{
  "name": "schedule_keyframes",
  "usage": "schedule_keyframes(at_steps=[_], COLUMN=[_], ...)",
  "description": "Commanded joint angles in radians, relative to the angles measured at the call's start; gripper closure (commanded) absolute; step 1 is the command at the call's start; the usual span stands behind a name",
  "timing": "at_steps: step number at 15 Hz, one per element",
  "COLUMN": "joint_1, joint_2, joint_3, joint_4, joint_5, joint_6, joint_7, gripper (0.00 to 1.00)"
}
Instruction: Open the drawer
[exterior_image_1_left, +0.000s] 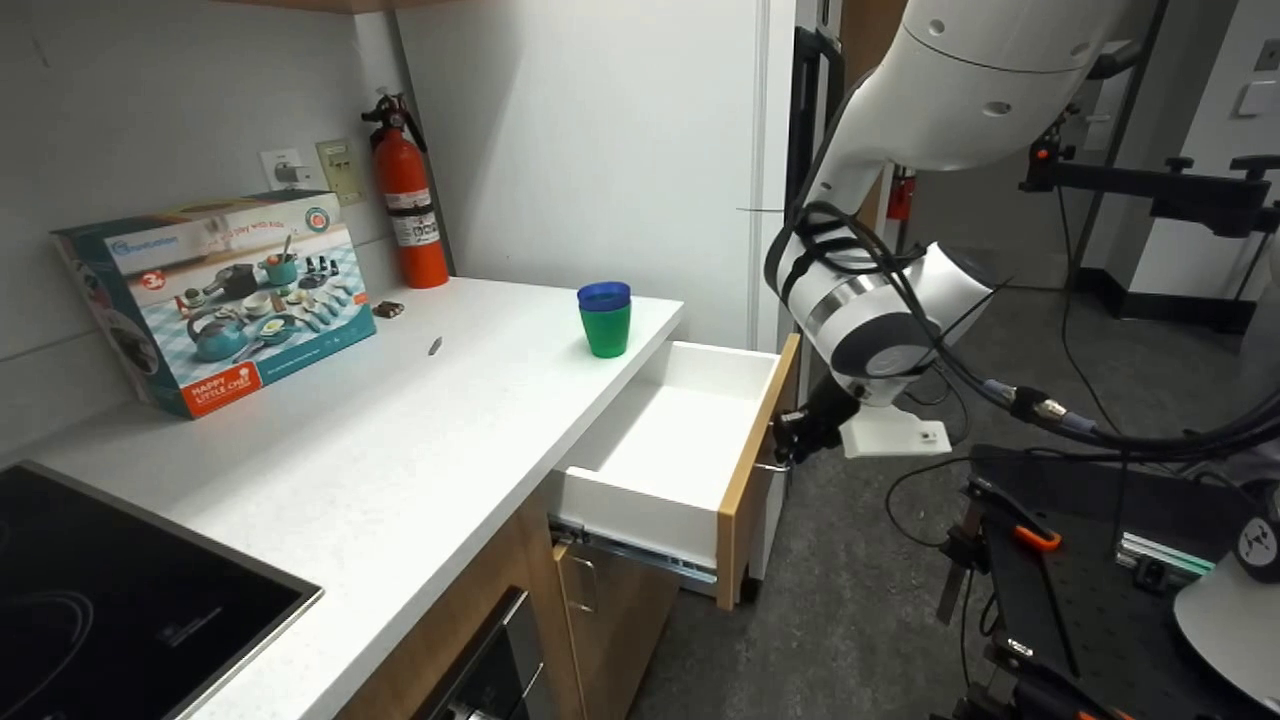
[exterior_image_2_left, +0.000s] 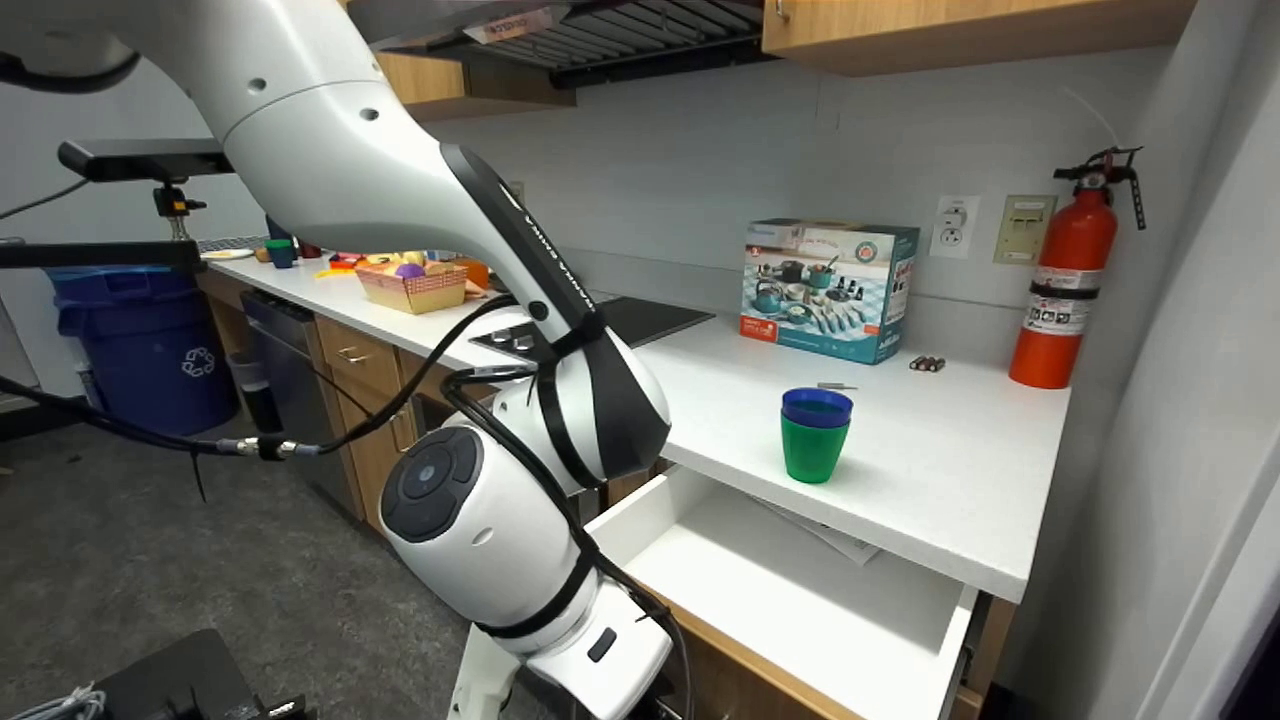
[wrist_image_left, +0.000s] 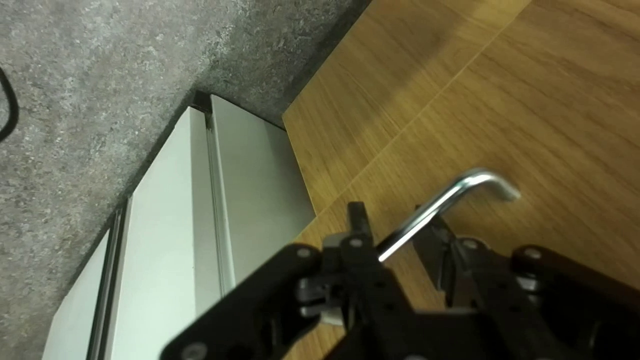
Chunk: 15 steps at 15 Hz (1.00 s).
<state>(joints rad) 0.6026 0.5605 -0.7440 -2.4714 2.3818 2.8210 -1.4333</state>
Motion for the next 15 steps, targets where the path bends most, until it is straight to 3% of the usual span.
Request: schedule_keyframes(at_steps=[1,7,10,15], joint_1=[0.071,0.099,0.088,0.111], joint_2=[-0.079,-0.096,-0.118,-0.219], joint_3=[0.025,0.014,0.006,0.064], joint_4=[-0.04,-0.04,-0.039,-0.058], joint_5=[-0.076,-0.125,-0.16,-0.29], joint_6=[0.015,0.085,0.1,0.126], joint_7=[-0.056,-0.118,-0.139,-0.069], gripper=[0.41,0.02,0.0,0.0])
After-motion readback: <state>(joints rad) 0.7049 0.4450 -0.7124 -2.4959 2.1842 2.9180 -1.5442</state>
